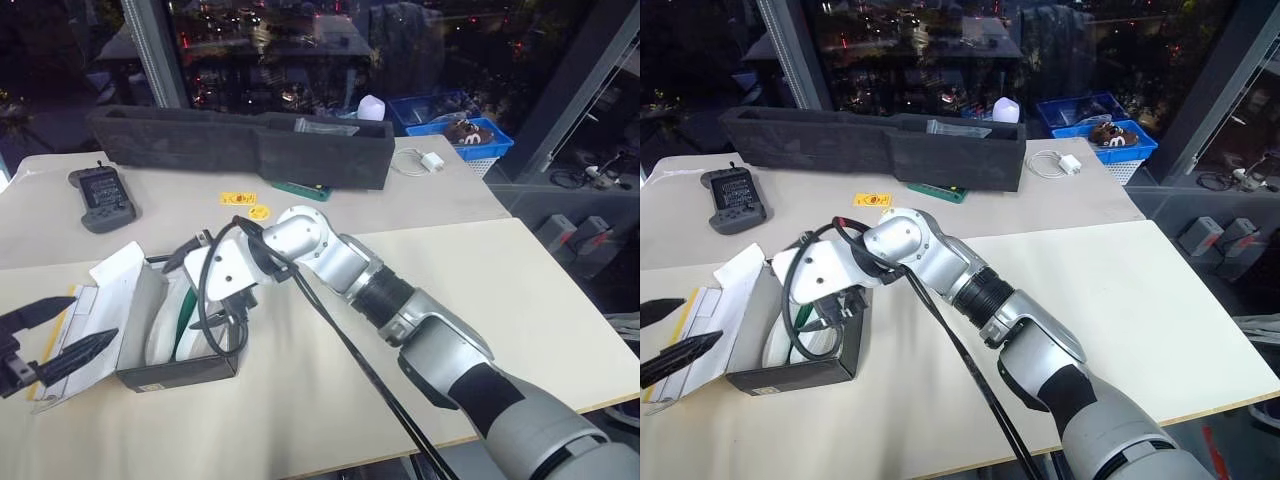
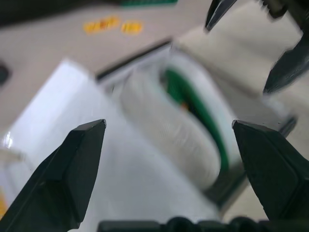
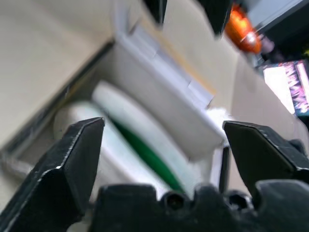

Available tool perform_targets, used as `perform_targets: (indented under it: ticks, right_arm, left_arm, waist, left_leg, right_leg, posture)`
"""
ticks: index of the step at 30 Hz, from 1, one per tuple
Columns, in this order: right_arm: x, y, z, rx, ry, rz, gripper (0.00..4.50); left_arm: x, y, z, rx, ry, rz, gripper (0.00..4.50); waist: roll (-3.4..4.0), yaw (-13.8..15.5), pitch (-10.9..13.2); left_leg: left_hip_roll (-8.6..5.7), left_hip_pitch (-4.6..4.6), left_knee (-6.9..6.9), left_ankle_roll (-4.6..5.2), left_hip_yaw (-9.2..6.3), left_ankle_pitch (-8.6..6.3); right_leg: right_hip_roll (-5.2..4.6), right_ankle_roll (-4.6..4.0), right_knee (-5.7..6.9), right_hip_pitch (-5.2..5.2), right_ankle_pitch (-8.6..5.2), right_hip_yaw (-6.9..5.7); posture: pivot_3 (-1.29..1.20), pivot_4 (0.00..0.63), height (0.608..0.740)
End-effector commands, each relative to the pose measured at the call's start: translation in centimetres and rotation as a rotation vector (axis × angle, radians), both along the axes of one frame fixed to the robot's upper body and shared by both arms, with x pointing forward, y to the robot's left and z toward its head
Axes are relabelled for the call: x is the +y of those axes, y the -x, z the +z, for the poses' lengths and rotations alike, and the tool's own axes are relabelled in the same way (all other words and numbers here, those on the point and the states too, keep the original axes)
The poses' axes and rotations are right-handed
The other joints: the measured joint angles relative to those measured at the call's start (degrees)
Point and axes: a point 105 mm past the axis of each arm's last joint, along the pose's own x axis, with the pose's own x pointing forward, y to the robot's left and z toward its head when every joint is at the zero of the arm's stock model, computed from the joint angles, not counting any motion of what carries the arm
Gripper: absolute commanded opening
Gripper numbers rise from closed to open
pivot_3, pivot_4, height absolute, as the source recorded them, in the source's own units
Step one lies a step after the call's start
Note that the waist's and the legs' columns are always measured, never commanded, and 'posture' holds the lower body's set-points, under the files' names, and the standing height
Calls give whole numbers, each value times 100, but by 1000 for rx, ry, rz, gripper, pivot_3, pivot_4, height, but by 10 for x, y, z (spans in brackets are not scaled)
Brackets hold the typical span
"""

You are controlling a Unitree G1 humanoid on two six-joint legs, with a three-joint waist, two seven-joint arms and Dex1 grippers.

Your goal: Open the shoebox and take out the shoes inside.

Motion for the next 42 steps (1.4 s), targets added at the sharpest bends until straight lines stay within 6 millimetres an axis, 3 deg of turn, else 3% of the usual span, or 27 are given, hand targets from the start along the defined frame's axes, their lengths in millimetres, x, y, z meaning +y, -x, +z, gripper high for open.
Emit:
perform_targets:
  ticks: [1, 8, 13, 24, 25, 35, 38, 42]
  right_arm:
    - [6, 2, 10, -116, -19, 47, 4481]
    - [9, 1, -12, -225, 75, 112, 4481]
    - [11, -4, -49, -333, 194, 132, 4481]
    - [21, 4, -57, -360, 199, 177, 4481]
    - [21, 4, -57, -360, 200, 179, 3972]
    - [18, 8, -61, -330, 217, 199, 824]
    - [16, 9, -61, -317, 224, 200, 278]
    - [17, 9, -53, -315, 187, 191, 227]
  left_arm:
    - [5, 6, 1, -6, -44, 7, 4500]
    - [7, 19, 6, -15, -52, 37, 4500]
    - [0, 20, 6, -26, -48, 32, 4500]
    - [-4, 17, 9, -42, -48, 30, 4500]
    - [-5, 16, 9, -43, -49, 30, 4500]
    - [-6, 9, 9, -53, -53, 21, 4500]
    - [-7, 7, 9, -53, -51, 17, 4500]
    - [-9, 5, 8, -52, -49, 6, 4500]
  waist:
    - [0, 3, 0]
    - [0, -7, 0]
    - [0, -4, 0]
    - [0, 7, 0]
    - [0, 7, 0]
    - [0, 2, 0]
    - [0, 0, 0]
    - [-1, -25, 0]
  left_leg:
    - [1, -1, 0, 0, 0, 0]
    - [1, 2, 0, -1, -1, -1]
    - [-1, 11, 0, -1, 1, -1]
    - [0, 42, -9, -10, 0, -6]
    - [0, 42, -9, -9, 0, -6]
    - [0, 41, -10, -3, 0, -2]
    - [0, 46, -16, -3, 0, -2]
    - [1, 52, -22, -3, -1, -2]
  right_leg:
    - [0, 1, 0, 0, 1, -1]
    - [-1, -23, 0, -1, -14, -2]
    - [-4, -24, 1, 5, -14, 2]
    - [-4, -30, 3, 20, -18, 4]
    - [-4, -30, 3, 20, -18, 4]
    - [-3, -31, 7, 18, -19, 4]
    - [-1, -33, 9, 18, -20, 4]
    - [2, -35, 15, 15, -21, 6]
  posture:
    - [0, 150, 730]
    - [0, 150, 730]
    - [0, 150, 730]
    - [0, 150, 730]
    - [0, 150, 730]
    - [0, 150, 730]
    - [0, 150, 730]
    - [0, 150, 730]
